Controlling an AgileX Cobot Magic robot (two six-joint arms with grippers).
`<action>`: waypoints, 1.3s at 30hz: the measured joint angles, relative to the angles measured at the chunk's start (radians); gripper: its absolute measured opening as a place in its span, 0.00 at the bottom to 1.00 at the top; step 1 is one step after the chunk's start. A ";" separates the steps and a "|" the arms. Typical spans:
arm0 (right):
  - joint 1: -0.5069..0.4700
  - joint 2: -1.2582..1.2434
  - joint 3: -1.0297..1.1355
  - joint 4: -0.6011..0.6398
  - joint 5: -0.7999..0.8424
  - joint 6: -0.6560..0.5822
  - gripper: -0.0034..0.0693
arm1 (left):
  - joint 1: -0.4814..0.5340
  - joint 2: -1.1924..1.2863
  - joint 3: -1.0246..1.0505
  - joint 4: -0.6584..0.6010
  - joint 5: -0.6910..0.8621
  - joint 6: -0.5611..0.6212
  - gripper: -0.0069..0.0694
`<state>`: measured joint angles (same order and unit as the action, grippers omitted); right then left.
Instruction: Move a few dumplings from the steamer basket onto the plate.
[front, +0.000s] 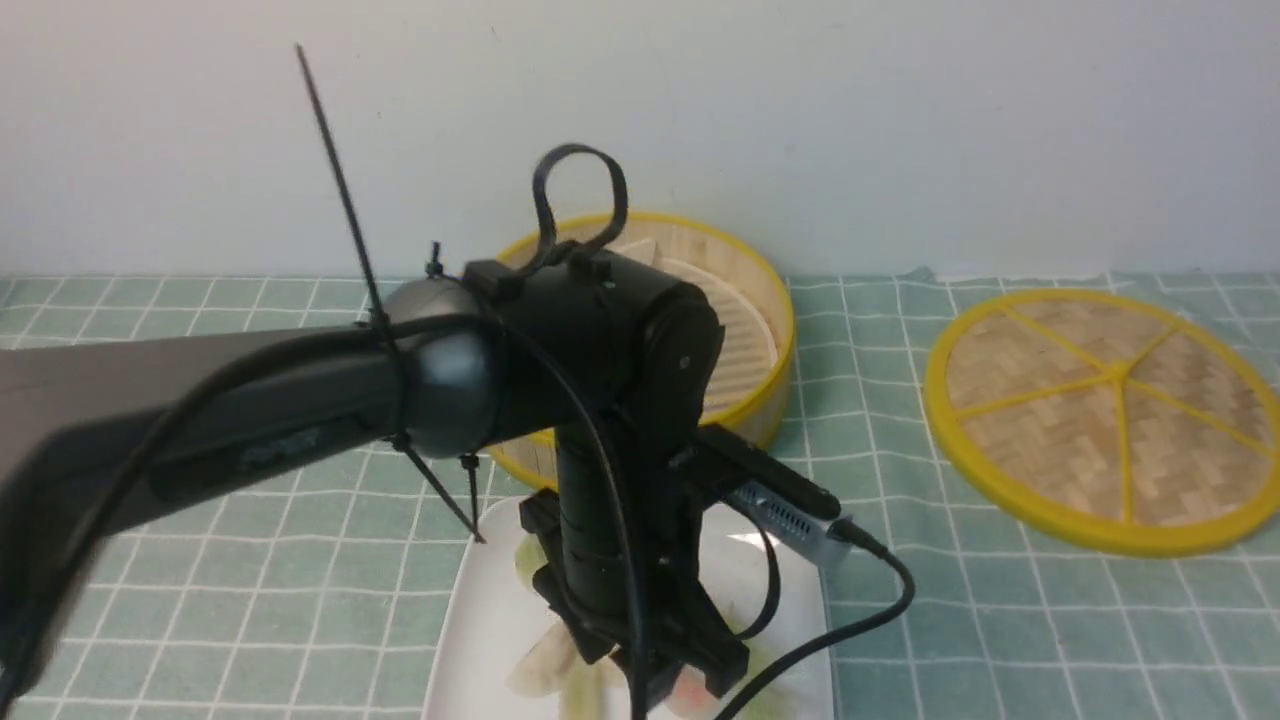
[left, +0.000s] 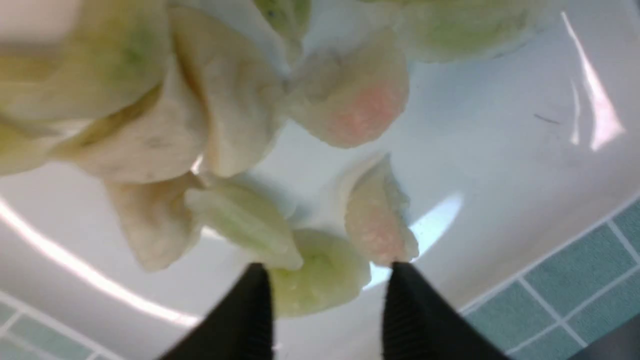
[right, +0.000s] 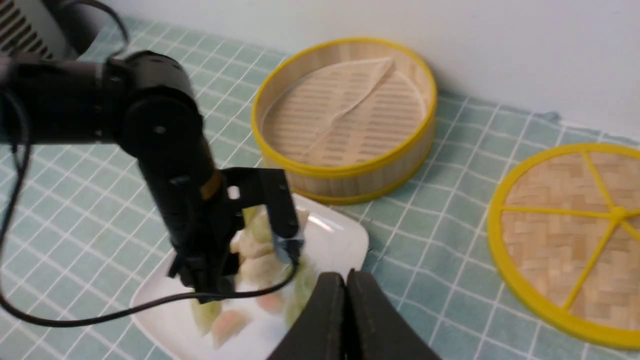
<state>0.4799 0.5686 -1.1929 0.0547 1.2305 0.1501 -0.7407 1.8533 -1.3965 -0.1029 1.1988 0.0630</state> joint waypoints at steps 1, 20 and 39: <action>0.000 -0.048 0.033 -0.021 -0.025 0.010 0.03 | 0.000 -0.024 0.000 0.006 0.001 -0.005 0.33; 0.000 -0.583 0.720 -0.241 -0.936 0.100 0.03 | 0.000 -1.143 0.570 0.014 -0.516 -0.063 0.08; 0.000 -0.583 0.730 -0.244 -0.948 0.100 0.03 | 0.000 -1.867 1.057 0.103 -0.841 -0.233 0.08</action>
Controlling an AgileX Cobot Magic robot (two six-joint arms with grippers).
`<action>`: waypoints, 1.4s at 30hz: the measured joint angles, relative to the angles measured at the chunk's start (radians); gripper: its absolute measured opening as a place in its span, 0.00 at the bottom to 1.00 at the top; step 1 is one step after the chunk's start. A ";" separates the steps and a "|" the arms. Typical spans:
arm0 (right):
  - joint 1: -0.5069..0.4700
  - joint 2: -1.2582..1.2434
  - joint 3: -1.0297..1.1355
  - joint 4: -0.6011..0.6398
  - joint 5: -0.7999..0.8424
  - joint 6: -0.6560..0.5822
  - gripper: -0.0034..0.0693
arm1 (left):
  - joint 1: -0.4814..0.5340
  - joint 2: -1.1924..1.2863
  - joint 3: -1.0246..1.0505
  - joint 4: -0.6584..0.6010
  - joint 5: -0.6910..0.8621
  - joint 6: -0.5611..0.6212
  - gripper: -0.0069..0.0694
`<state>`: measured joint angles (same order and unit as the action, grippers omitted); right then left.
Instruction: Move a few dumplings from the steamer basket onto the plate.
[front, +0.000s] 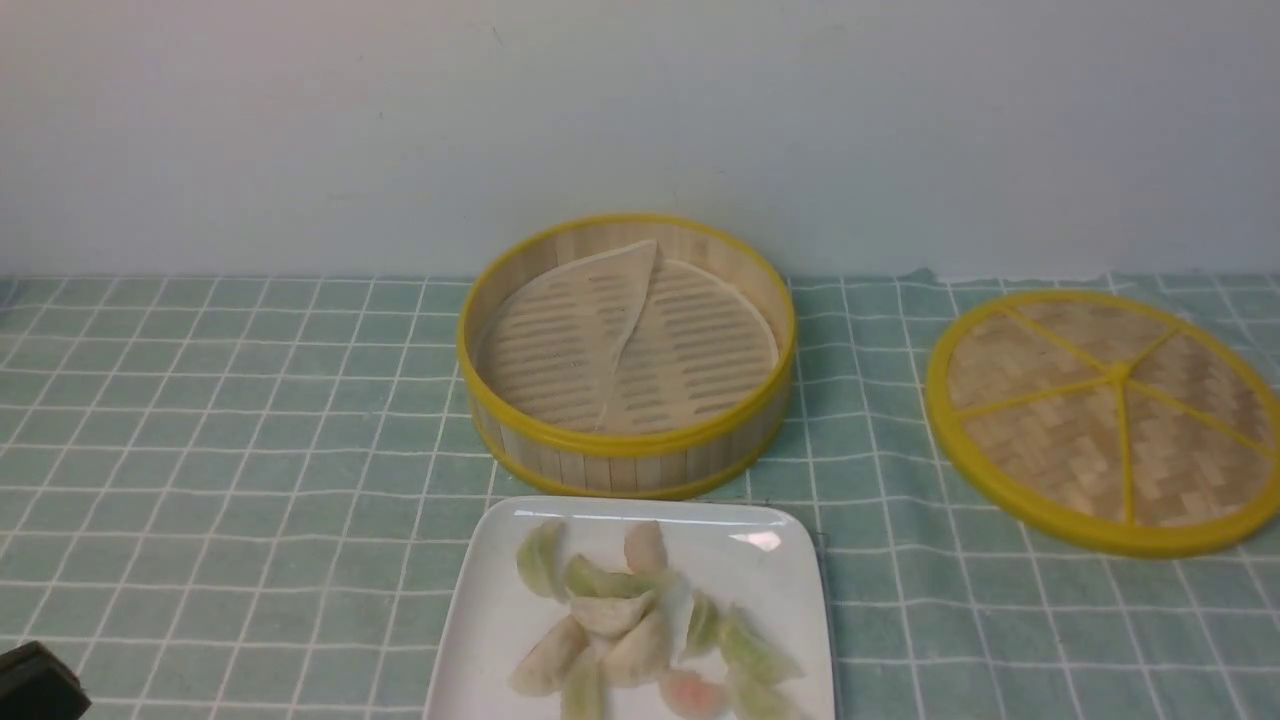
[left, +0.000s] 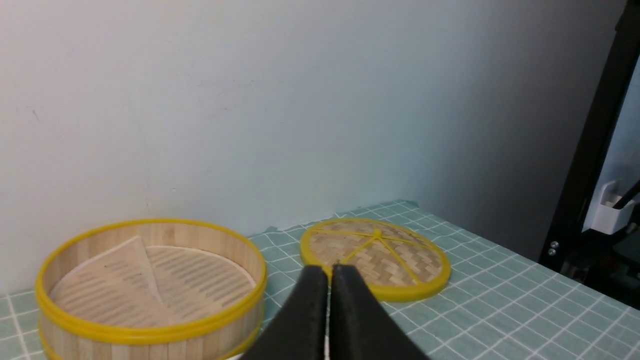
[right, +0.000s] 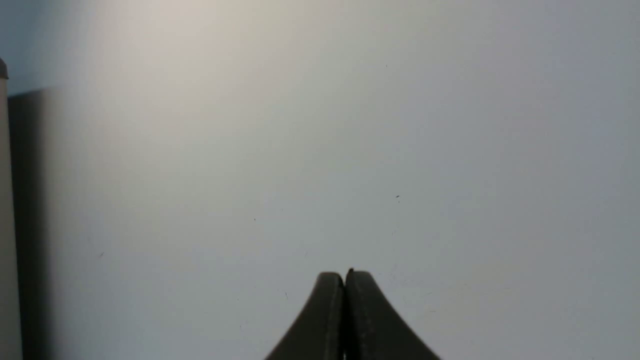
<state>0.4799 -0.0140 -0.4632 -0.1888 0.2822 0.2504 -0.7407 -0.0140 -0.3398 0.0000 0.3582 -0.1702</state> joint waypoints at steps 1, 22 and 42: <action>0.000 0.000 0.000 0.000 0.000 0.000 0.03 | 0.000 -0.001 0.000 0.000 0.000 0.000 0.08; 0.000 0.000 0.000 -0.001 0.000 0.000 0.03 | 0.000 -0.001 0.020 0.032 0.001 0.018 0.08; 0.000 0.000 0.000 -0.004 0.001 0.000 0.03 | 0.677 -0.001 0.363 -0.050 0.001 0.244 0.08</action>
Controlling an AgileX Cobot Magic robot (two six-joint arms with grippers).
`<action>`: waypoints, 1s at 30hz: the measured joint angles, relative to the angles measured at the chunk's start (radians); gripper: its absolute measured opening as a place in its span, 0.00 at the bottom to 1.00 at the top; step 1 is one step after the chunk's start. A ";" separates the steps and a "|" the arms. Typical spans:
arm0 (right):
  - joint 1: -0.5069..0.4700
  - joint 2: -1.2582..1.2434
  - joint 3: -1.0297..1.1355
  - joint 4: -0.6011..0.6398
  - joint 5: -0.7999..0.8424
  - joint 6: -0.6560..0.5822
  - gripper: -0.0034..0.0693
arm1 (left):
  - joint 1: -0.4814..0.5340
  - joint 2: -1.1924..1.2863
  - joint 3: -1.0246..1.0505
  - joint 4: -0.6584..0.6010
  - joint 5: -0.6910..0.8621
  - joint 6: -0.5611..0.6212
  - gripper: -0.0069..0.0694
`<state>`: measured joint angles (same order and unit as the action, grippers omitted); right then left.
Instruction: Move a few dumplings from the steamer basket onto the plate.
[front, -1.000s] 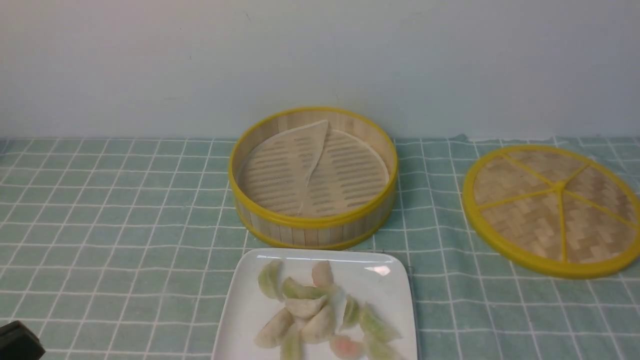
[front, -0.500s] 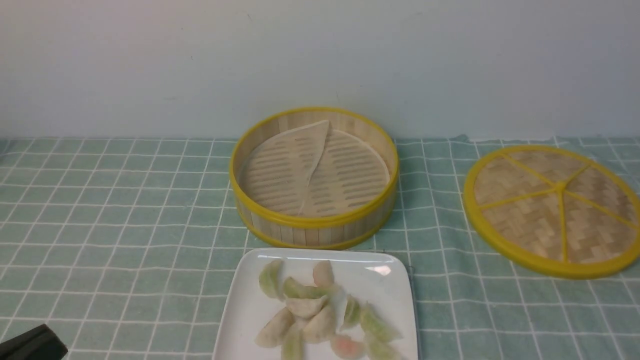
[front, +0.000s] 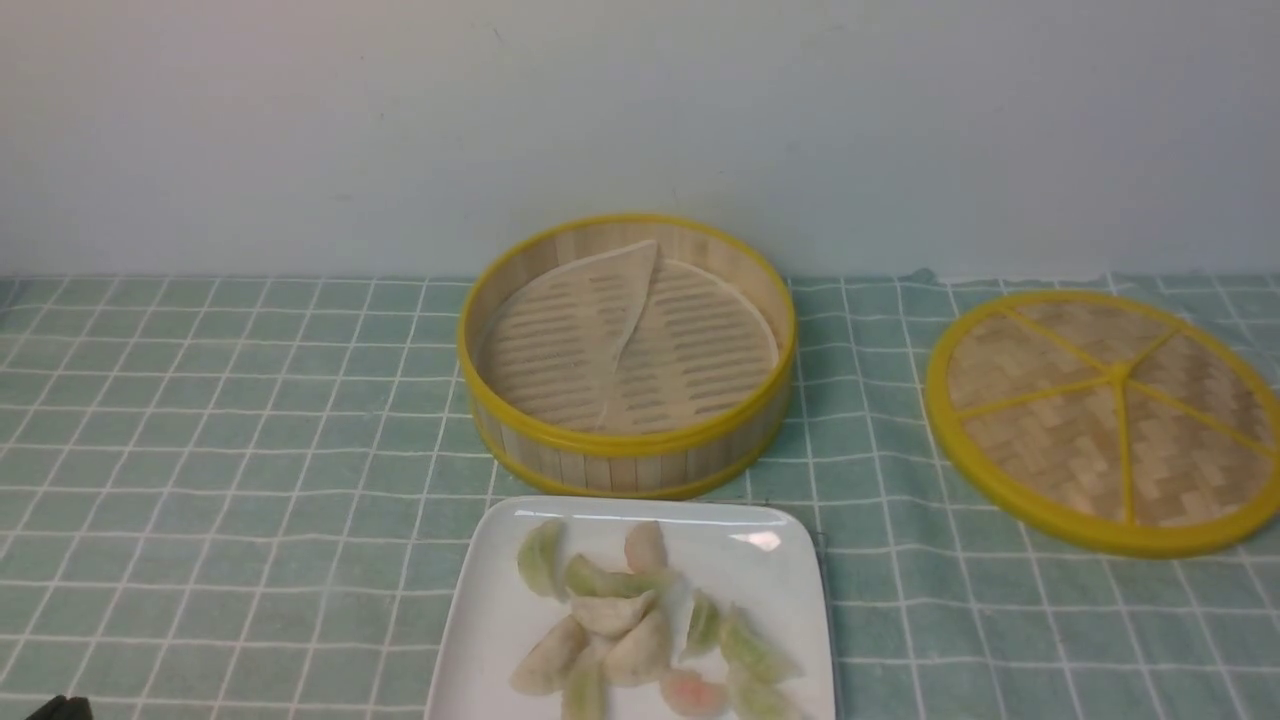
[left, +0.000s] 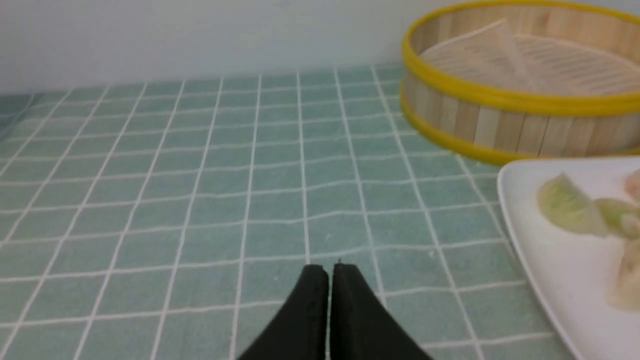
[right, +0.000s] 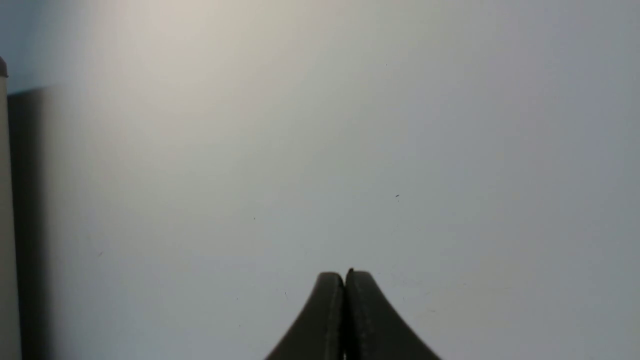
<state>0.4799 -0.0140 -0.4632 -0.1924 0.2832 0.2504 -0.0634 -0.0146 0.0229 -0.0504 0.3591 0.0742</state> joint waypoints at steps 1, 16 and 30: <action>0.000 0.000 0.000 0.000 0.000 0.000 0.03 | 0.001 0.000 0.003 0.001 0.003 0.005 0.08; 0.000 0.000 0.000 0.000 0.000 0.011 0.03 | 0.004 0.000 0.005 0.002 0.017 0.011 0.08; 0.000 0.000 0.000 0.000 0.000 0.011 0.03 | 0.004 0.000 0.005 0.003 0.017 0.011 0.08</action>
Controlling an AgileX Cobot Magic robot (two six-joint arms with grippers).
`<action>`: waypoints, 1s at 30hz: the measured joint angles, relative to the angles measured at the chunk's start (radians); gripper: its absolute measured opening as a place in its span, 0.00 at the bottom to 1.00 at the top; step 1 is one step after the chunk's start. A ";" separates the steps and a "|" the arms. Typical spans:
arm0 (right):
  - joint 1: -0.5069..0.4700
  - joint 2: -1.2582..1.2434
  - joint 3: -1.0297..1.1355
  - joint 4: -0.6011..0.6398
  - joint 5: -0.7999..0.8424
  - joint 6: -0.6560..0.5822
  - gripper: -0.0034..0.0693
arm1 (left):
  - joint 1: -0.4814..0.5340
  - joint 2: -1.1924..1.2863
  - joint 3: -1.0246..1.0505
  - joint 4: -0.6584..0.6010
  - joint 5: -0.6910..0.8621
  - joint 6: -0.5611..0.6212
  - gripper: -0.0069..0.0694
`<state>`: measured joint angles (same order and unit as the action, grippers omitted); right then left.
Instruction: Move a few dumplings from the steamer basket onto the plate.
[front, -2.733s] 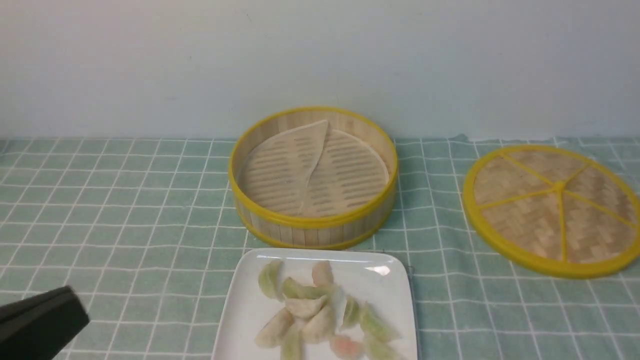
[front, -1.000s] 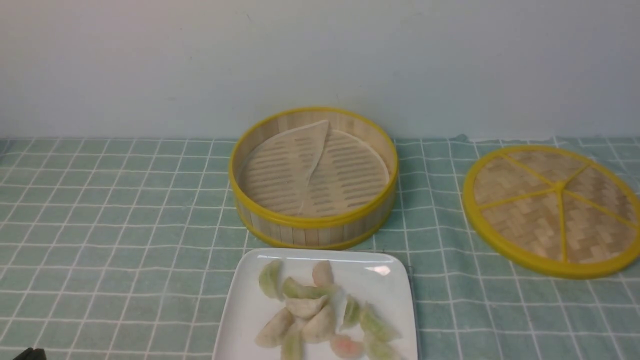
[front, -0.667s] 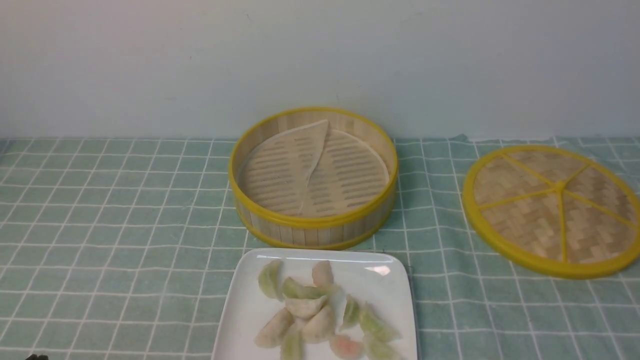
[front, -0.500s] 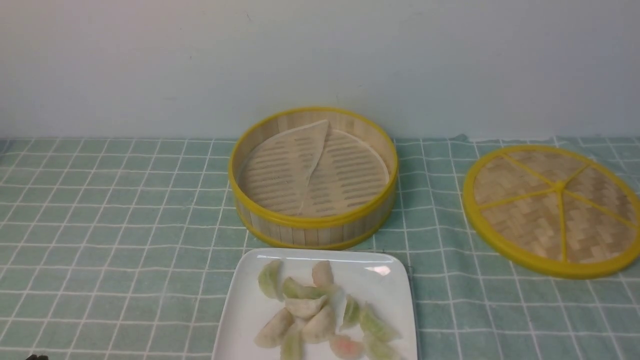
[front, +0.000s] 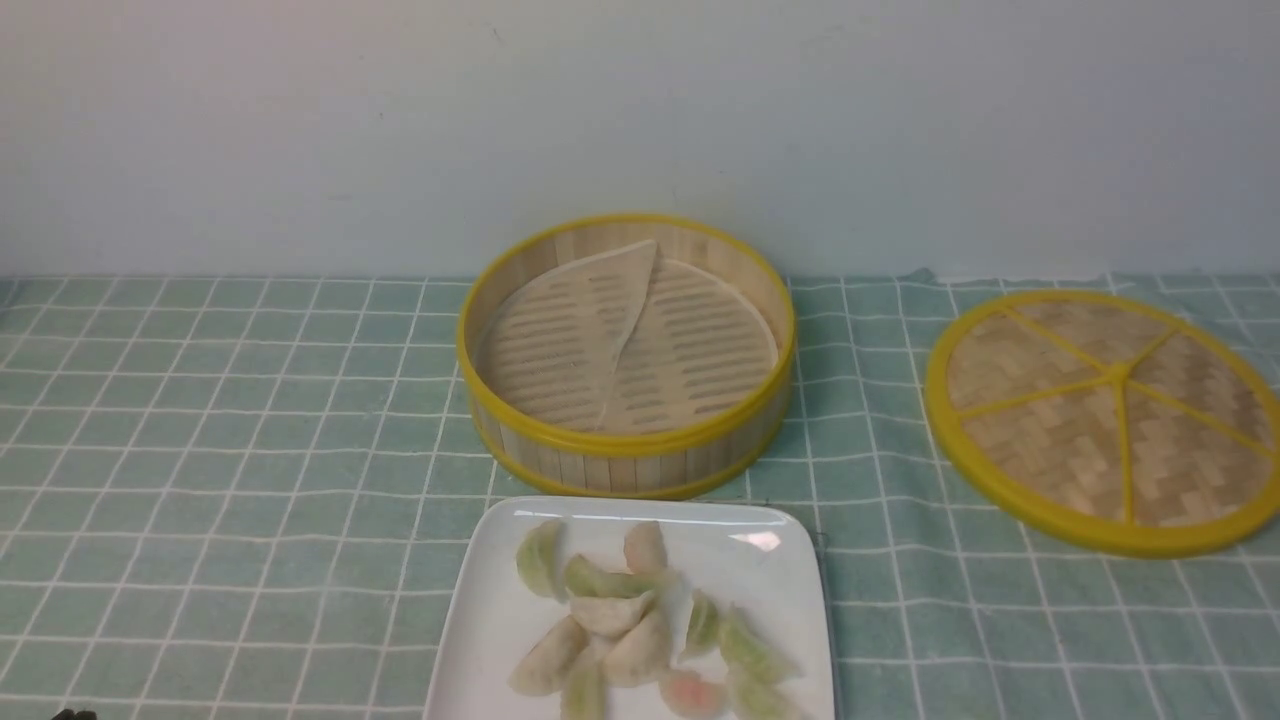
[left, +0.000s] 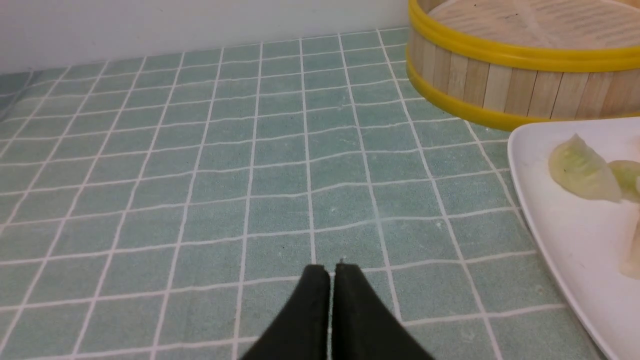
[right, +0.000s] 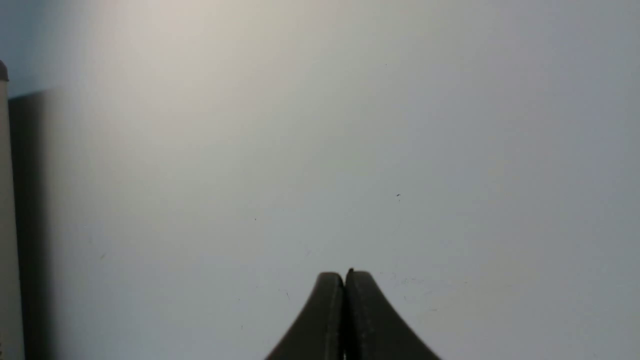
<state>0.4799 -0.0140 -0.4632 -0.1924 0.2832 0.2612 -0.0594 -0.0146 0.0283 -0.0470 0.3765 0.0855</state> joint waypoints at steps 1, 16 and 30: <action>0.000 0.000 0.000 0.000 0.000 0.000 0.03 | 0.000 0.000 0.000 0.000 0.000 0.000 0.08; -0.012 0.000 0.140 0.146 0.094 -0.112 0.03 | 0.000 0.000 0.000 0.000 0.001 0.000 0.08; -0.451 0.001 0.480 0.136 0.111 -0.112 0.03 | 0.000 0.000 0.000 0.002 0.003 0.001 0.08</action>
<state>0.0292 -0.0129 0.0171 -0.0560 0.3944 0.1489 -0.0594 -0.0146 0.0283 -0.0451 0.3799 0.0863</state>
